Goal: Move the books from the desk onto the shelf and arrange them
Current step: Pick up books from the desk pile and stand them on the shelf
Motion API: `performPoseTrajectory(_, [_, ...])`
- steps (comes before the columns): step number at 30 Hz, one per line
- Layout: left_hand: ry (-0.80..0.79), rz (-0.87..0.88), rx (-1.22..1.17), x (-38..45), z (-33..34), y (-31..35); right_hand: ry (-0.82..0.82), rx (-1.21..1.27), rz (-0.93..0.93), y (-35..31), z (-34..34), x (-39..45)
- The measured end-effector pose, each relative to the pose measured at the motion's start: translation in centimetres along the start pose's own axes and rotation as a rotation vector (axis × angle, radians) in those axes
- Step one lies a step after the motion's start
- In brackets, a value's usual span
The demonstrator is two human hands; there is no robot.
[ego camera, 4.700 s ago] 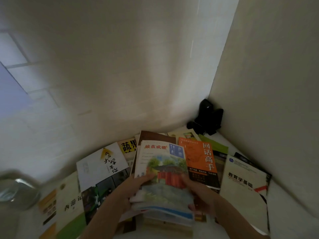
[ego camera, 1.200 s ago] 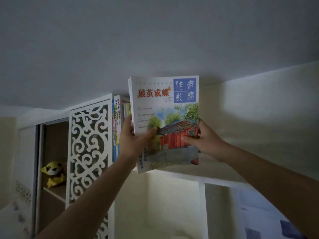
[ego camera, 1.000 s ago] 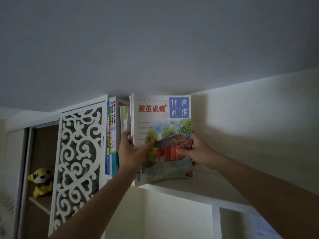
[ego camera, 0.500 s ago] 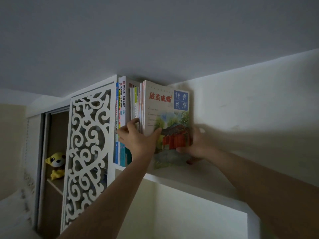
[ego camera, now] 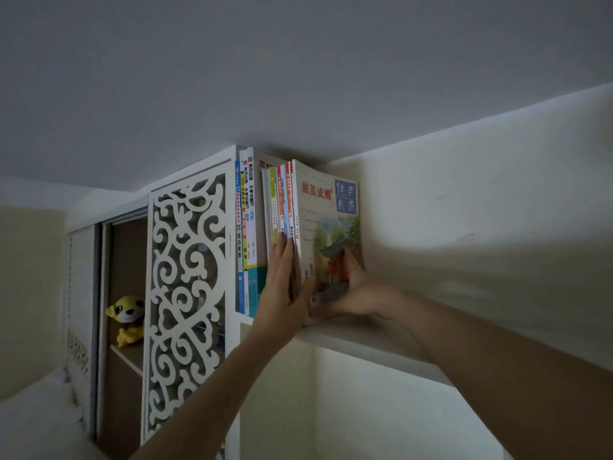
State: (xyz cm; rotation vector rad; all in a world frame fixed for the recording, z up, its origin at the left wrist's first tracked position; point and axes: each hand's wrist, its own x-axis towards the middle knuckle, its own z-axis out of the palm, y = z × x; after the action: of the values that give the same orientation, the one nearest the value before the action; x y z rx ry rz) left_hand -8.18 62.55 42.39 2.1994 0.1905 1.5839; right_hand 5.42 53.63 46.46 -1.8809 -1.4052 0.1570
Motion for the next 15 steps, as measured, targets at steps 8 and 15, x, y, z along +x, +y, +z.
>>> performPoseTrajectory(8, [-0.156,0.043,0.191,-1.2,-1.0,-1.5,0.034,-0.290,0.115,-0.9,1.6,0.1])
performPoseTrajectory(15, [-0.146,0.069,0.330,-1.0,-1.2,-1.0,0.047,-0.216,0.068,-1.7,2.0,-0.2])
